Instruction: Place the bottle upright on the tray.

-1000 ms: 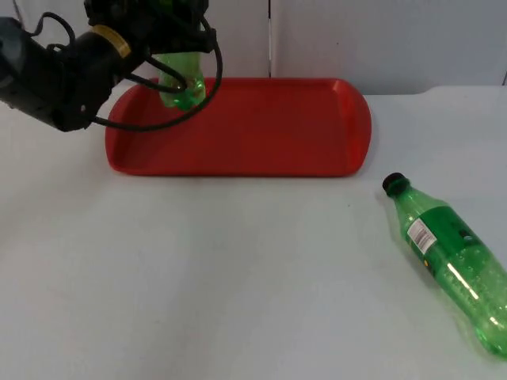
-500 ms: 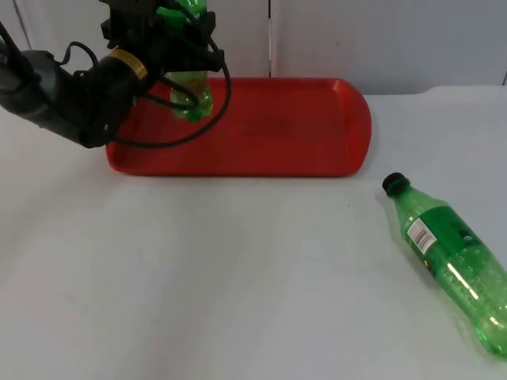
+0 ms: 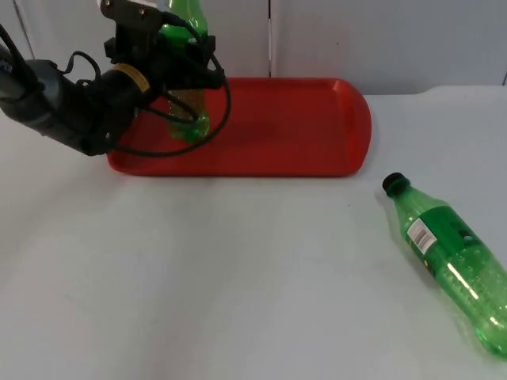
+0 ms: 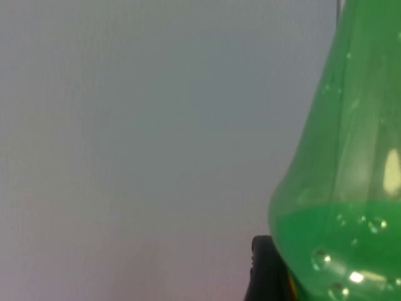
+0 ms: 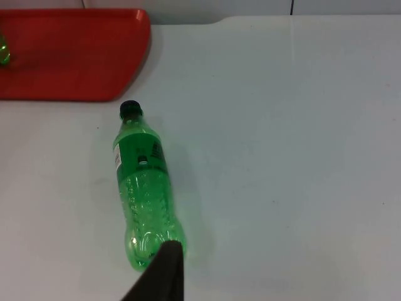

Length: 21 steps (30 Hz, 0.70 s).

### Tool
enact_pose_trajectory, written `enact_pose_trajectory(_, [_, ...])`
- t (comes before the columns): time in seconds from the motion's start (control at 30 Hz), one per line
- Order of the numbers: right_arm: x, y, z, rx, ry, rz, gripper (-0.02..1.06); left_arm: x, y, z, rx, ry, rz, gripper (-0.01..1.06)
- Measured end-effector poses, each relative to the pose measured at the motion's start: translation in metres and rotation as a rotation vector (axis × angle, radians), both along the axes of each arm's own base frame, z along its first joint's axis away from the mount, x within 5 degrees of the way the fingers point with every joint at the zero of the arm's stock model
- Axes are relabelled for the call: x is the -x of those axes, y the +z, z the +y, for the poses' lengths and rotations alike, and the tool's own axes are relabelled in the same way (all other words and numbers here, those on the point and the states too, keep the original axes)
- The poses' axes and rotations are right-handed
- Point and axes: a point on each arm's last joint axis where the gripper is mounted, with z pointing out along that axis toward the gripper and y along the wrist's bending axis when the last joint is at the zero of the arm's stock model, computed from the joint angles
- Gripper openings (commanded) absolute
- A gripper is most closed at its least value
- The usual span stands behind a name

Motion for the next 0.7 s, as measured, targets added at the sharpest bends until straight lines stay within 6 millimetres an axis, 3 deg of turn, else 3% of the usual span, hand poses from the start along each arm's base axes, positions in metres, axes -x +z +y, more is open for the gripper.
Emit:
enact_pose_trajectory(0.17, [0.0, 0.0, 0.0, 0.0, 0.0, 0.0, 1.05, 0.0001, 0.0001, -0.0002, -0.001, -0.002, -0.002, 0.01])
enact_pose_trajectory(0.27, [0.0, 0.0, 0.0, 0.0, 0.0, 0.0, 1.05, 0.0004, 0.0, -0.0009, -0.008, -0.01, -0.003, 0.09])
enact_pose_trajectory(0.33, [0.0, 0.0, 0.0, 0.0, 0.0, 0.0, 1.05, 0.0008, -0.0005, -0.0018, -0.019, -0.021, -0.003, 0.21])
enact_pose_trajectory(0.4, [0.0, 0.0, 0.0, 0.0, 0.0, 0.0, 1.05, 0.0009, -0.0006, -0.0021, -0.022, -0.025, -0.003, 0.43])
enact_pose_trajectory(0.43, [0.0, 0.0, 0.0, 0.0, 0.0, 0.0, 1.05, 0.001, -0.0006, -0.0022, -0.023, -0.026, -0.004, 0.43])
enact_pose_trajectory(0.53, [0.0, 0.0, 0.0, 0.0, 0.0, 0.0, 1.05, 0.0011, -0.0007, -0.0024, -0.012, -0.029, 0.002, 0.65])
enact_pose_trajectory(0.7, [0.0, 0.0, 0.0, 0.0, 0.0, 0.0, 1.05, 0.0011, -0.0007, -0.0024, 0.009, -0.03, 0.012, 0.7])
